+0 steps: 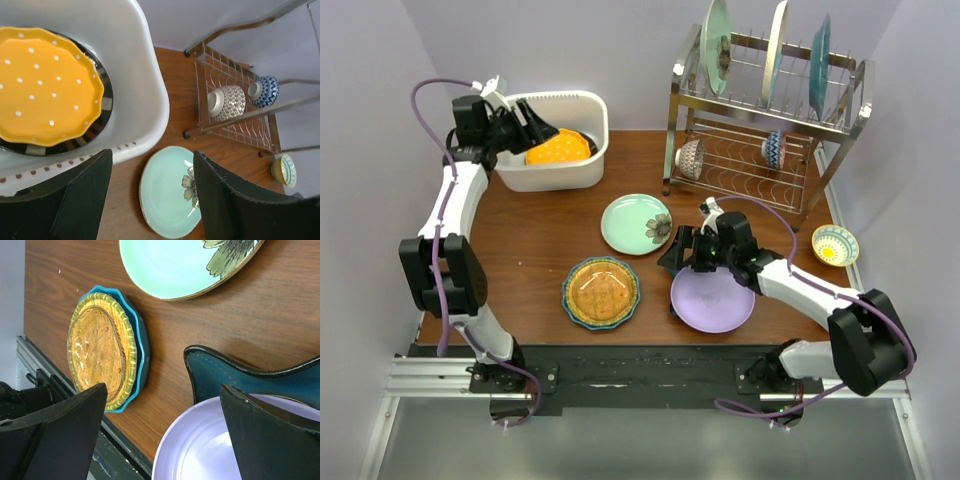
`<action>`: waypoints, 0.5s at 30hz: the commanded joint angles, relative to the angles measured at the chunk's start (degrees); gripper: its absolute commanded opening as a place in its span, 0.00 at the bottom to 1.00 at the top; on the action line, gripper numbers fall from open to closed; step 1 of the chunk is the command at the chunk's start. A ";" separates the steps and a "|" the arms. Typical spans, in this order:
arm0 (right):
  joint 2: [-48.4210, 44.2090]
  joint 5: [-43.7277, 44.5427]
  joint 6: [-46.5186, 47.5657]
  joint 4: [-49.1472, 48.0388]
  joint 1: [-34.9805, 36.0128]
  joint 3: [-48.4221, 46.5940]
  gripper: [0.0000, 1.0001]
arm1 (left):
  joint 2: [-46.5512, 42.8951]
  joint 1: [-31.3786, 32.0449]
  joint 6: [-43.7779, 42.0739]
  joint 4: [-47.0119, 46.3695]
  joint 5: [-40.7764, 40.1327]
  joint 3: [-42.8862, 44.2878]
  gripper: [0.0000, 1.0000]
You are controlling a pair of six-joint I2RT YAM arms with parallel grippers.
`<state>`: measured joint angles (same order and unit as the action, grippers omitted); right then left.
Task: Place the plates into the plastic bin on the countertop
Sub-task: Pick up the plate at the center of the board.
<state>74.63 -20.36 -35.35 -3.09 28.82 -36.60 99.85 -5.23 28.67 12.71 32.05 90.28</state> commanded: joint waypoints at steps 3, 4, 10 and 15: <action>1.83 0.76 0.03 1.16 0.10 -4.53 0.99 | -7.03 2.24 -1.07 -5.58 0.29 -8.35 0.67; 2.36 0.50 -0.41 0.90 0.10 -5.06 0.99 | -7.39 3.20 -1.07 -6.11 0.03 -9.32 0.67; 4.73 0.32 -0.94 0.72 0.10 -6.99 0.99 | -9.41 6.72 -1.24 -6.73 -1.20 -16.09 0.65; 5.61 0.58 -1.21 -0.25 0.10 -7.52 0.99 | -10.38 7.52 -1.25 -6.65 -2.17 -22.07 0.64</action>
<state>79.92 -20.25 -36.01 -2.15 28.82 -41.25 92.09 1.87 28.27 8.47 31.07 71.61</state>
